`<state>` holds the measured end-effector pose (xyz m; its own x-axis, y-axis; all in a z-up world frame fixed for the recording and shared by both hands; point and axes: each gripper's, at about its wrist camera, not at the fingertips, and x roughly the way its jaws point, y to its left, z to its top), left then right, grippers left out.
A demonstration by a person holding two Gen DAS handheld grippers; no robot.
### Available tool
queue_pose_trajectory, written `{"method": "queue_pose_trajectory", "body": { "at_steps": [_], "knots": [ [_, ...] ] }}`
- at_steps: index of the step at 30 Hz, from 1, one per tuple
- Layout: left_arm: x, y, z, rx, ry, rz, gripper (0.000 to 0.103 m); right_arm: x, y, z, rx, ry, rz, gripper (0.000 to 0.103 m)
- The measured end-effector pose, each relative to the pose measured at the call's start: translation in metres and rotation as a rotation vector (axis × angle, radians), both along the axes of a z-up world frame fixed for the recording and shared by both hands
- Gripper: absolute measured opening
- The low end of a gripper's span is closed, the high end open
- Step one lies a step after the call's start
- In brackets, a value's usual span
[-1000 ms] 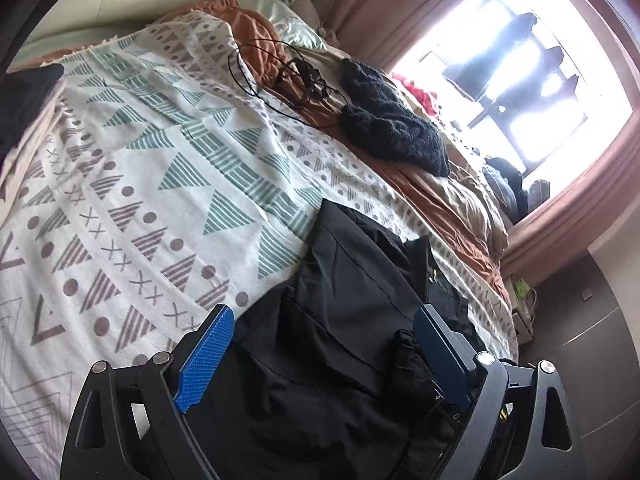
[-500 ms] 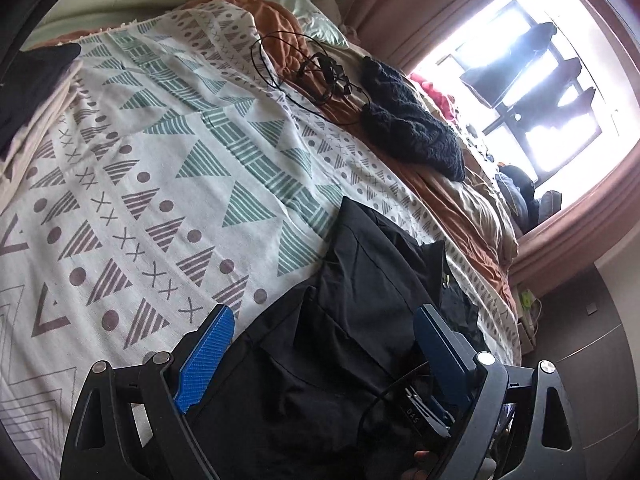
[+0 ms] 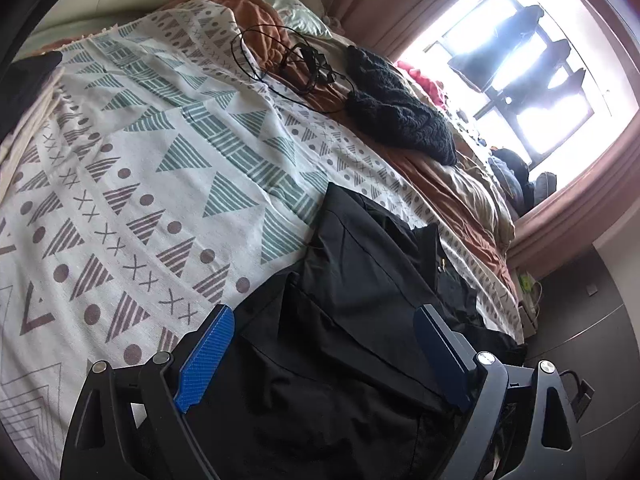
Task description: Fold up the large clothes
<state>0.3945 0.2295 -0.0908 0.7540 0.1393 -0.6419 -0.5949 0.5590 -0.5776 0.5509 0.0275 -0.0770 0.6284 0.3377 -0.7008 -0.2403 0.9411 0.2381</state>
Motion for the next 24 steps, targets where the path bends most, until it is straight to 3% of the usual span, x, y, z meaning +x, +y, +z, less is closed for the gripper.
{"method": "queue_pose_trajectory", "body": {
  "at_steps": [7, 11, 19, 21, 22, 24],
  "knots": [
    [0.004, -0.006, 0.002, 0.014, -0.004, -0.018, 0.092, 0.02, -0.077, -0.008, 0.118, 0.087, -0.158, 0.041],
    [0.006, -0.011, 0.002, 0.025, 0.004, -0.032, 0.092, 0.018, -0.09, -0.027, 0.104, 0.135, -0.183, 0.042],
    [0.009, -0.013, 0.001, 0.031, 0.009, -0.039, 0.092, 0.019, -0.11, -0.066, 0.214, 0.248, -0.235, 0.042],
    [0.009, -0.013, -0.001, 0.03, 0.014, -0.035, 0.092, 0.019, -0.113, -0.076, 0.254, 0.264, -0.232, 0.029],
    [0.01, -0.013, -0.002, 0.03, 0.016, -0.035, 0.092, 0.021, -0.115, -0.08, 0.267, 0.265, -0.231, 0.011],
    [0.011, -0.013, -0.005, 0.031, 0.023, -0.038, 0.092, 0.028, -0.12, -0.088, 0.307, 0.268, -0.233, 0.007]
  ]
}}
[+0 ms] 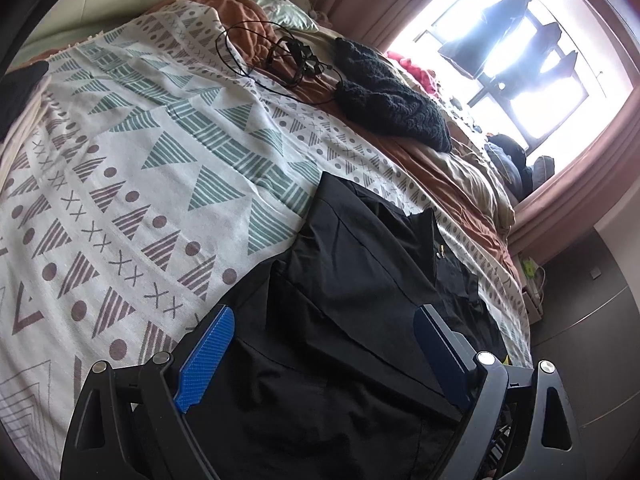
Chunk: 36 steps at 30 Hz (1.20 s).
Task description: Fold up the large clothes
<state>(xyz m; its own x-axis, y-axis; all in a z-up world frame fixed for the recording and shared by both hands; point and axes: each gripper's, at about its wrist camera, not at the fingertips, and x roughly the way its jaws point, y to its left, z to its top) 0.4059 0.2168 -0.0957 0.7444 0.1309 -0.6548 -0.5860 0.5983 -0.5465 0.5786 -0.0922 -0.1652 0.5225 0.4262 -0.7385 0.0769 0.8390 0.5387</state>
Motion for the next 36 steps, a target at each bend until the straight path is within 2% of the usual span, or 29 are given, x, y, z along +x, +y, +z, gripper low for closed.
{"method": "queue_pose_trajectory", "body": {
  "at_steps": [9, 15, 18, 22, 28, 36],
  "knots": [
    [0.007, 0.005, -0.017, -0.002, 0.051, 0.008, 0.092, 0.042, 0.003, -0.004, 0.028, -0.037, 0.009, 0.005],
    [0.008, 0.002, -0.017, 0.017, 0.065, 0.014, 0.092, 0.053, 0.007, -0.003, 0.062, -0.053, 0.038, 0.008],
    [0.008, -0.002, -0.014, 0.025, 0.062, 0.013, 0.092, 0.044, -0.002, 0.001, 0.09, -0.05, 0.032, 0.017],
    [0.007, -0.008, -0.008, 0.032, 0.051, 0.007, 0.092, 0.029, -0.028, 0.022, 0.103, -0.103, -0.022, 0.06],
    [0.008, -0.02, 0.003, 0.053, 0.03, 0.007, 0.092, 0.008, -0.088, 0.045, 0.097, -0.172, -0.156, 0.061],
    [0.027, -0.047, 0.0, 0.087, 0.031, -0.086, 0.092, -0.011, -0.167, 0.031, 0.108, -0.133, -0.387, 0.061]
  ]
}}
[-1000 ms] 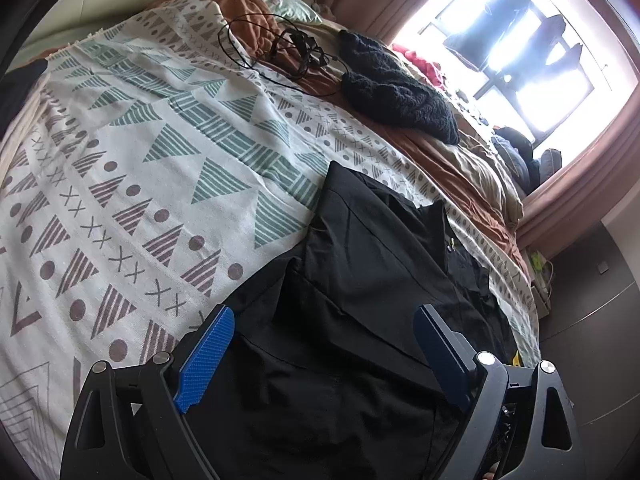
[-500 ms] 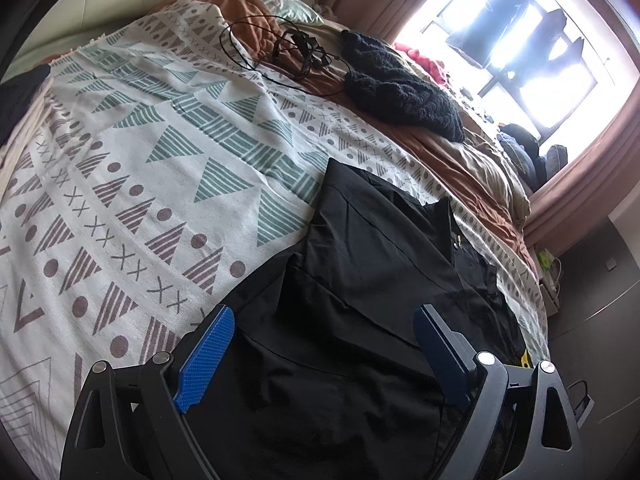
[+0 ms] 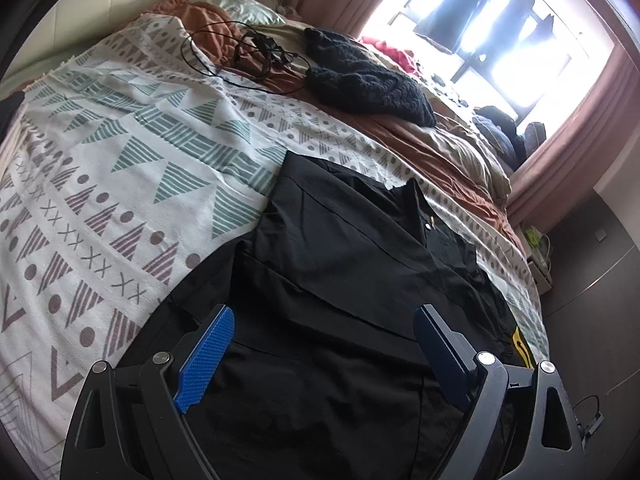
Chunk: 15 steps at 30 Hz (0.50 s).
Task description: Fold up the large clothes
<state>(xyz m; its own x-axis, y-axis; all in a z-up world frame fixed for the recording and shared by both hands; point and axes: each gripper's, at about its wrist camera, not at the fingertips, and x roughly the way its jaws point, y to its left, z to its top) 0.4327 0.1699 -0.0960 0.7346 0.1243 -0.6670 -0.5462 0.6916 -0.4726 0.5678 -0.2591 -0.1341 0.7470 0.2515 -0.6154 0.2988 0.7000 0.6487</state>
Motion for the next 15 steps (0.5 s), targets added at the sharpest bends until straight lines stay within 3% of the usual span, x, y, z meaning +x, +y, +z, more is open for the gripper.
{"method": "queue_pose_trajectory", "body": {
  "at_steps": [4, 6, 10, 13, 15],
  "knots": [
    [-0.002, -0.007, 0.01, 0.008, -0.059, -0.003, 0.092, -0.001, -0.021, -0.016, 0.048, 0.024, -0.043, 0.06],
    [-0.006, -0.009, 0.017, 0.01, -0.1, 0.008, 0.095, 0.003, -0.026, -0.024, 0.062, 0.028, -0.046, 0.054],
    [-0.011, -0.009, 0.022, 0.014, -0.138, 0.035, 0.096, 0.003, -0.042, -0.042, 0.118, 0.034, -0.079, 0.011],
    [-0.011, -0.005, 0.019, -0.008, -0.133, 0.055, 0.096, 0.002, -0.044, -0.046, 0.144, -0.002, -0.075, 0.003],
    [-0.01, -0.003, 0.015, -0.027, -0.123, 0.059, 0.096, -0.001, -0.037, -0.031, 0.079, -0.046, -0.067, 0.003]
  ]
}}
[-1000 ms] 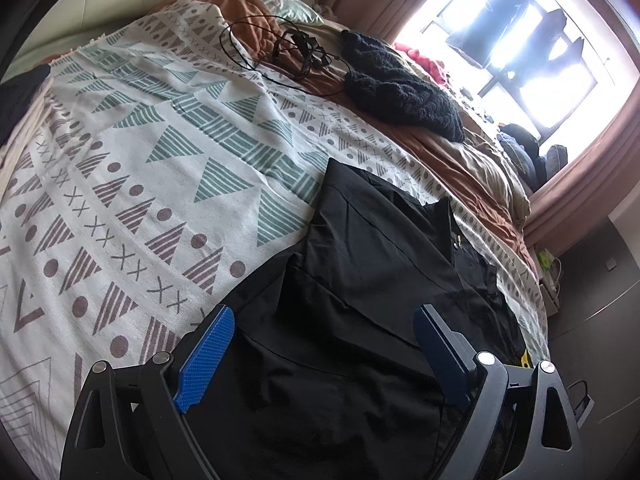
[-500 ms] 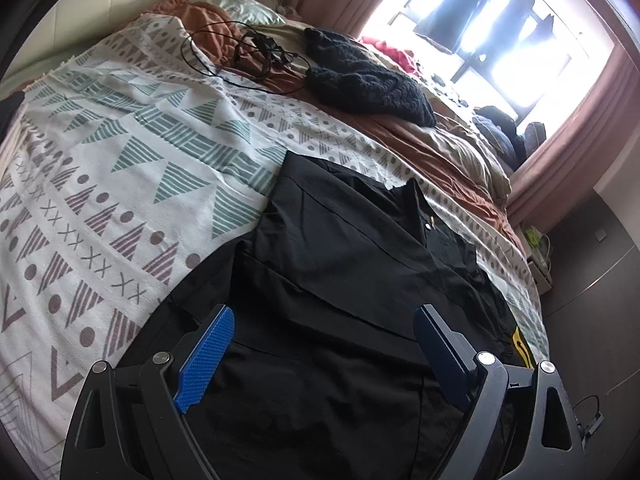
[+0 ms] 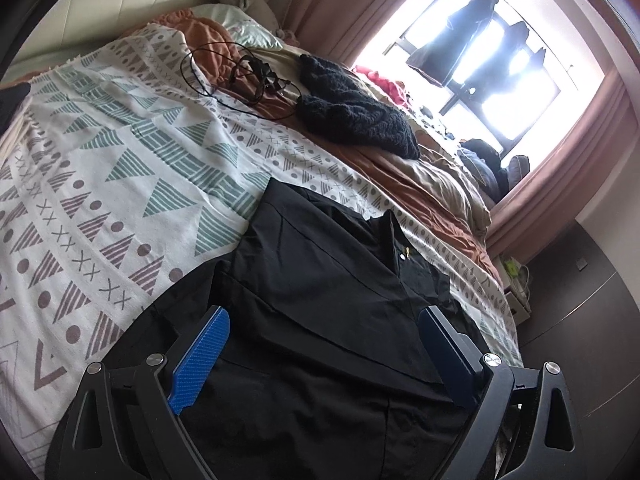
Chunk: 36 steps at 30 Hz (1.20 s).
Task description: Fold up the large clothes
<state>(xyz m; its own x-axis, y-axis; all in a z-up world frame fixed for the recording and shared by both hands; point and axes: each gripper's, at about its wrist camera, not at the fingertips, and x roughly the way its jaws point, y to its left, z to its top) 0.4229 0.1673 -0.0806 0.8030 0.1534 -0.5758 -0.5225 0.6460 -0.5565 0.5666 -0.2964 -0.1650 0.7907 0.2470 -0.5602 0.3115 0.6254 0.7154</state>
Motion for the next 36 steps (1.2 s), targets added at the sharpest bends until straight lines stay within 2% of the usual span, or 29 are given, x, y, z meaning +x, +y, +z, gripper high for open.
{"method": "queue_pose_trajectory", "body": {
  "at_steps": [3, 8, 14, 18, 20, 24, 31, 33, 34, 35, 36],
  "knots": [
    [0.0, 0.001, -0.003, -0.018, 0.012, 0.0, 0.096, -0.005, 0.013, 0.033, -0.062, -0.09, 0.012, 0.003],
    [-0.001, 0.001, -0.003, -0.015, 0.006, -0.002, 0.096, -0.015, 0.04, 0.072, -0.062, -0.203, 0.074, 0.003],
    [-0.003, 0.006, -0.005, -0.045, 0.0, -0.011, 0.096, -0.019, 0.088, 0.1, -0.051, -0.28, 0.183, 0.003],
    [-0.006, 0.011, -0.005, -0.064, -0.011, -0.003, 0.096, -0.015, 0.128, 0.105, -0.019, -0.296, 0.275, 0.003],
    [-0.008, 0.014, -0.004, -0.071, -0.015, 0.004, 0.096, -0.011, 0.146, 0.101, -0.012, -0.286, 0.31, 0.003],
    [-0.011, 0.02, -0.006, -0.095, -0.02, 0.009, 0.096, -0.004, 0.186, 0.084, -0.037, -0.21, 0.384, 0.003],
    [-0.015, 0.026, -0.006, -0.13, -0.033, 0.012, 0.096, -0.002, 0.215, 0.03, -0.046, 0.023, 0.461, 0.006],
    [-0.015, 0.026, -0.005, -0.135, -0.035, 0.009, 0.096, -0.007, 0.205, 0.025, -0.007, 0.041, 0.461, 0.025],
    [-0.016, 0.026, -0.005, -0.137, -0.038, 0.009, 0.096, -0.01, 0.199, 0.024, 0.007, 0.047, 0.45, 0.05],
    [-0.015, 0.026, -0.005, -0.138, -0.039, 0.009, 0.096, -0.014, 0.191, 0.028, 0.012, 0.038, 0.426, 0.064],
    [-0.015, 0.025, -0.005, -0.138, -0.039, 0.008, 0.096, -0.019, 0.182, 0.031, 0.011, 0.017, 0.396, 0.066]
  ]
}}
